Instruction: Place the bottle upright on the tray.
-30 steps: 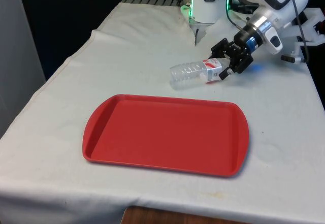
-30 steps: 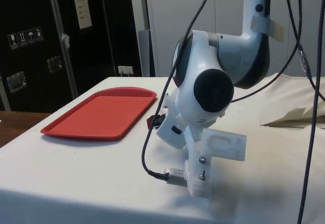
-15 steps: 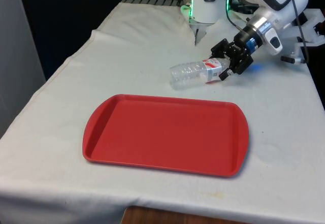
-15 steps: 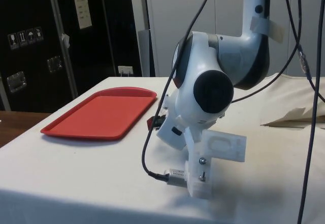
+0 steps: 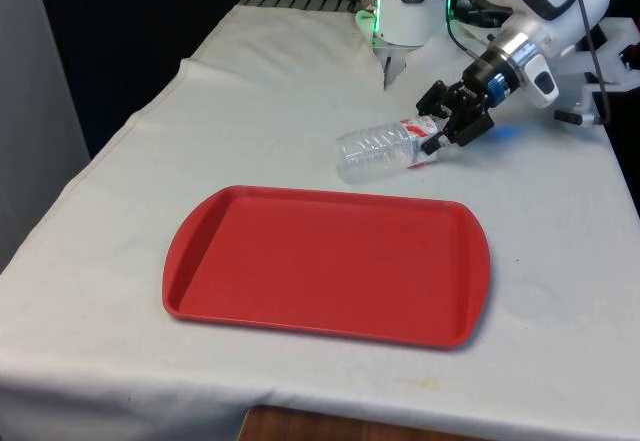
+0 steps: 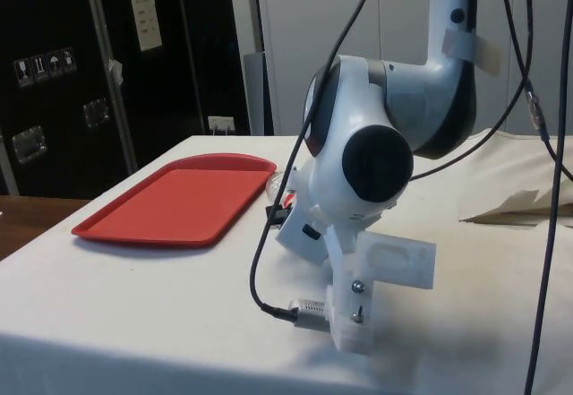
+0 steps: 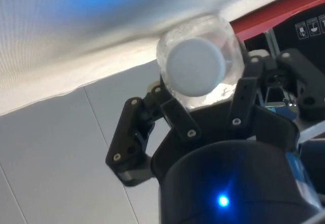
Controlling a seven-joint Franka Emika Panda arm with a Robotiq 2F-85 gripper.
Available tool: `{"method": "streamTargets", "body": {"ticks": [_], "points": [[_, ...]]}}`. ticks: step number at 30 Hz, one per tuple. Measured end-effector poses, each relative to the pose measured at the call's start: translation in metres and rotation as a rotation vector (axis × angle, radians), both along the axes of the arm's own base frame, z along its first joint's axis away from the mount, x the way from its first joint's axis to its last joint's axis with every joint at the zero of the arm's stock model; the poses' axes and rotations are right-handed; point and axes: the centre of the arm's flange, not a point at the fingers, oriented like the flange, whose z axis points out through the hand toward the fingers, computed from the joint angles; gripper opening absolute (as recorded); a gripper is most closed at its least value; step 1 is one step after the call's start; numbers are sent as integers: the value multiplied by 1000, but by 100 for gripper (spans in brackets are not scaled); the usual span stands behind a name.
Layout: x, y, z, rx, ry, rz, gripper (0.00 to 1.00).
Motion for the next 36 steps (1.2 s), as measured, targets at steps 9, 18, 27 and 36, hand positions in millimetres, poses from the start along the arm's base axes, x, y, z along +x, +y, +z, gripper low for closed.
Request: {"method": "streamTargets", "body": {"ticks": [9, 18, 27, 36], "points": [[0, 1, 2, -21, -12, -2, 0], [3, 2, 13, -25, -23, 0, 0], [4, 1, 41, -34, -32, 2, 0], [9, 2, 60, -38, -31, 5, 0]]}}
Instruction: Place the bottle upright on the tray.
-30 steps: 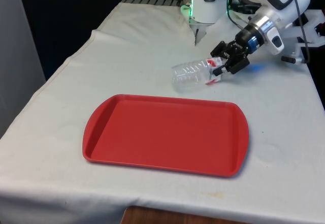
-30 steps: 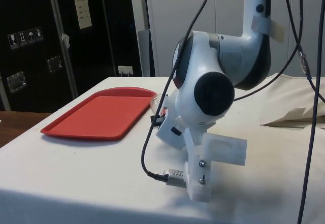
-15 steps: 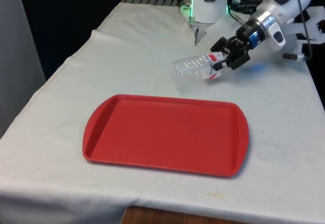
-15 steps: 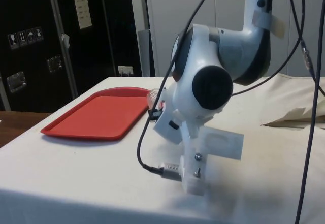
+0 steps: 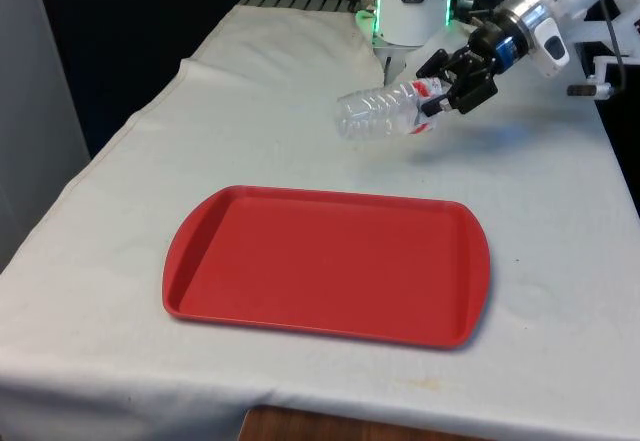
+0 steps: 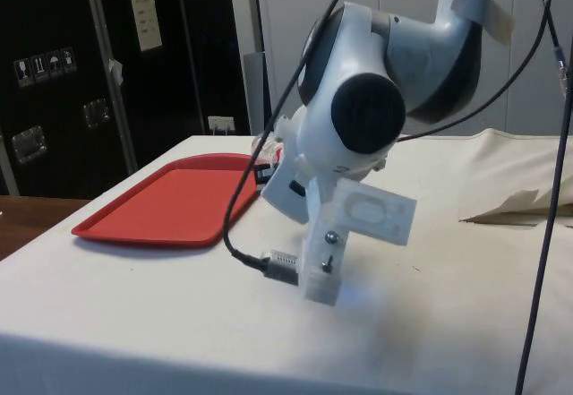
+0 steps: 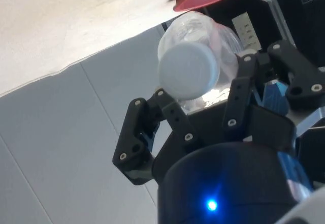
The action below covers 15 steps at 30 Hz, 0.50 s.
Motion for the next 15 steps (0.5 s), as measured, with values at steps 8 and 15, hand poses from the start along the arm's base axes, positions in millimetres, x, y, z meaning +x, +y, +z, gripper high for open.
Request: {"method": "streamTargets", "body": {"ticks": [8, 15], "points": [[6, 0, 17, -3, 15, 3, 0], [8, -2, 22, -21, 54, 13, 0]]}}
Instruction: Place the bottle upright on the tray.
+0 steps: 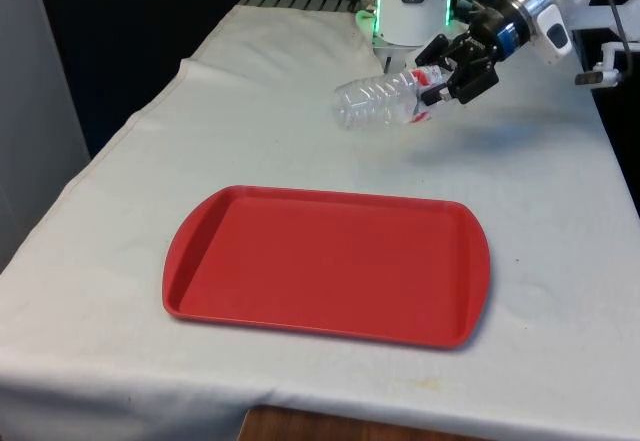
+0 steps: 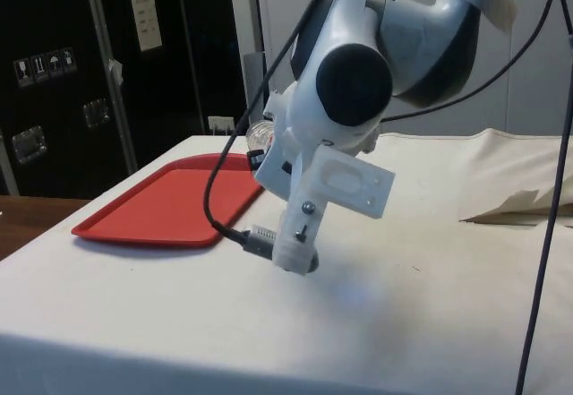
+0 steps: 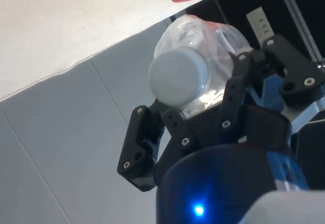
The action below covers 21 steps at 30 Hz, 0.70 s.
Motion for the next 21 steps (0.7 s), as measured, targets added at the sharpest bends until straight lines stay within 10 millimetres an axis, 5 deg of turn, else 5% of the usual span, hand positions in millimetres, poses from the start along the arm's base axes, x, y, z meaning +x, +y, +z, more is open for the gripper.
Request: {"method": "streamTargets", "body": {"ticks": [21], "points": [[20, 0, 27, -38, 95, 10, 0]]}}
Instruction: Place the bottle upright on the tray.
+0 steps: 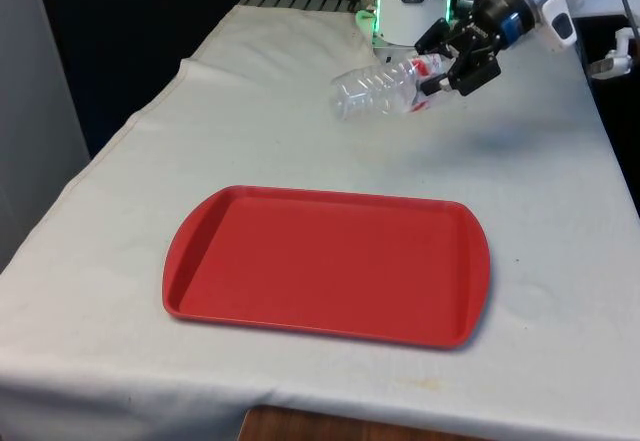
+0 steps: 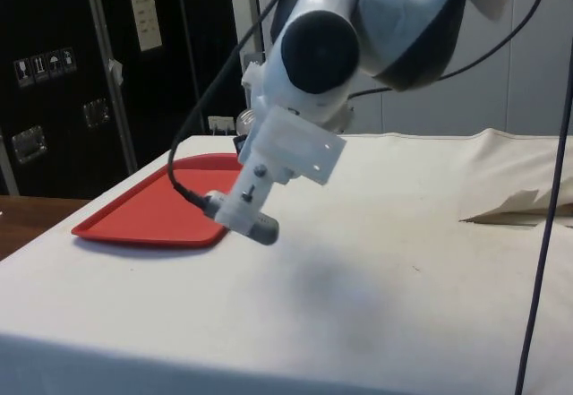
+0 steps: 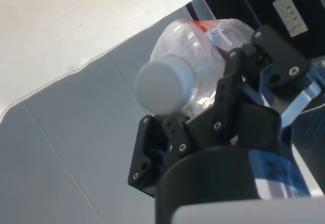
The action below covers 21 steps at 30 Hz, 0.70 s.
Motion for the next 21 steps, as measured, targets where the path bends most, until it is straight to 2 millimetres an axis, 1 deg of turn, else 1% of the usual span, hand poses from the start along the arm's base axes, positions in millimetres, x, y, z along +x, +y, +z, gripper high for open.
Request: {"method": "streamTargets", "body": {"ticks": [13, 21], "points": [[18, 2, 28, -4, 47, -3, 0], [28, 2, 38, 9, 71, -12, 0]]}}
